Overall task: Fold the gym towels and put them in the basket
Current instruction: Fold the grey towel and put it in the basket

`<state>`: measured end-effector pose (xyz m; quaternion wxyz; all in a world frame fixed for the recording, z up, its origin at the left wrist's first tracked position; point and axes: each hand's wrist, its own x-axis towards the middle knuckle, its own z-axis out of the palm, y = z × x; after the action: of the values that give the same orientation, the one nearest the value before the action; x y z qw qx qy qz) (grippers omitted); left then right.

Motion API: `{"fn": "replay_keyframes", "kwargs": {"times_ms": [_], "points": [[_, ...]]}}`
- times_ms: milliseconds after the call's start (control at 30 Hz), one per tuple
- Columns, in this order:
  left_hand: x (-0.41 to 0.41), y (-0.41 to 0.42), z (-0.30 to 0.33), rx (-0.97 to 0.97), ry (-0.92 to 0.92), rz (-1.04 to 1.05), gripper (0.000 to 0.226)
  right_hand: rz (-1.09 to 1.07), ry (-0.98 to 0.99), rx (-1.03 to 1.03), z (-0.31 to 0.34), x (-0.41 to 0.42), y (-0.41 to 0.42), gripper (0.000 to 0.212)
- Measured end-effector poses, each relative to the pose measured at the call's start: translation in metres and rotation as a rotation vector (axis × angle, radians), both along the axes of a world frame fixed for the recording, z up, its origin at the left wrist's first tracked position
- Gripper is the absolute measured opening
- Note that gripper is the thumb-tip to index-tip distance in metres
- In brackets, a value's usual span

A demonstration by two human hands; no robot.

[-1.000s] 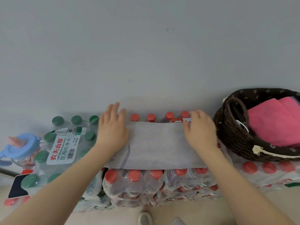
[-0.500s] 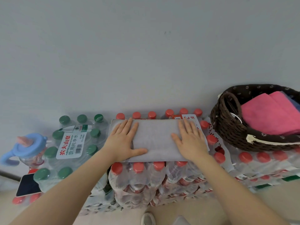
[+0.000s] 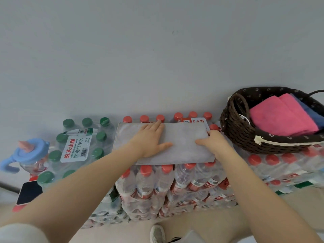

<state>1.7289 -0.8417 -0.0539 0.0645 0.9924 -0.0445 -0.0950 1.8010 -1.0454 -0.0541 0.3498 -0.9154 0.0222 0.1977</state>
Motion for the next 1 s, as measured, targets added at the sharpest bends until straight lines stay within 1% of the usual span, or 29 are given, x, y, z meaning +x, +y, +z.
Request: {"fn": "replay_keyframes", "kwargs": {"times_ms": [67,133,167,233,300,367,433,500,567,633,700,733,800,833,900,967,1000], "points": [[0.008,-0.015,0.000,-0.033,-0.013,-0.082,0.079,-0.124,0.126,0.261,0.005,0.004,-0.005,0.042],[0.013,-0.029,-0.003,-0.061,-0.011,-0.164,0.082,-0.156,0.247,0.422,0.010,0.004,-0.008,0.037],[0.013,-0.034,-0.006,-0.070,-0.004,-0.189,0.084,-0.139,0.283,0.451,0.011,0.003,-0.008,0.036],[0.015,-0.040,-0.014,-0.078,0.022,-0.195,0.091,-0.069,0.268,0.425,0.014,0.001,-0.008,0.035],[0.018,-0.040,-0.020,-0.100,0.055,-0.178,0.095,0.009,0.186,0.383,0.019,-0.002,-0.003,0.036],[0.023,-0.036,-0.021,-0.112,0.073,-0.198,0.105,0.085,0.086,0.370,0.027,-0.006,0.007,0.039],[0.024,-0.030,-0.018,-0.152,0.075,-0.230,0.118,0.194,-0.014,0.275,0.039,-0.013,0.022,0.032],[0.021,-0.017,-0.016,-0.180,0.044,-0.223,0.122,0.352,-0.139,0.088,0.049,-0.020,0.039,0.024],[0.017,0.003,-0.015,-0.143,-0.013,-0.194,0.123,0.502,-0.304,-0.158,0.054,-0.028,0.059,0.024],[0.010,0.026,-0.013,-0.091,-0.037,-0.169,0.124,0.557,-0.421,-0.313,0.049,-0.033,0.080,0.030],[0.001,0.045,-0.012,-0.048,-0.017,-0.146,0.118,0.536,-0.456,-0.387,0.040,-0.038,0.099,0.039],[-0.003,0.053,-0.012,-0.044,0.003,-0.139,0.114,0.533,-0.468,-0.419,0.036,-0.040,0.108,0.040],[-0.009,0.065,-0.014,-0.060,0.029,-0.144,0.107,0.558,-0.472,-0.497,0.025,-0.043,0.123,0.034],[-0.010,0.069,-0.016,-0.078,0.035,-0.154,0.102,0.544,-0.448,-0.502,0.018,-0.045,0.129,0.031],[-0.011,0.074,-0.017,-0.156,0.045,-0.141,0.083,0.457,-0.344,-0.421,0.006,-0.051,0.140,0.031],[-0.012,0.078,-0.015,-0.297,0.027,-0.059,0.060,0.377,-0.313,-0.353,-0.001,-0.055,0.147,0.038],[-0.013,0.080,-0.014,-0.354,0.007,-0.004,0.055,0.347,-0.320,-0.335,-0.004,-0.057,0.148,0.040]]}}
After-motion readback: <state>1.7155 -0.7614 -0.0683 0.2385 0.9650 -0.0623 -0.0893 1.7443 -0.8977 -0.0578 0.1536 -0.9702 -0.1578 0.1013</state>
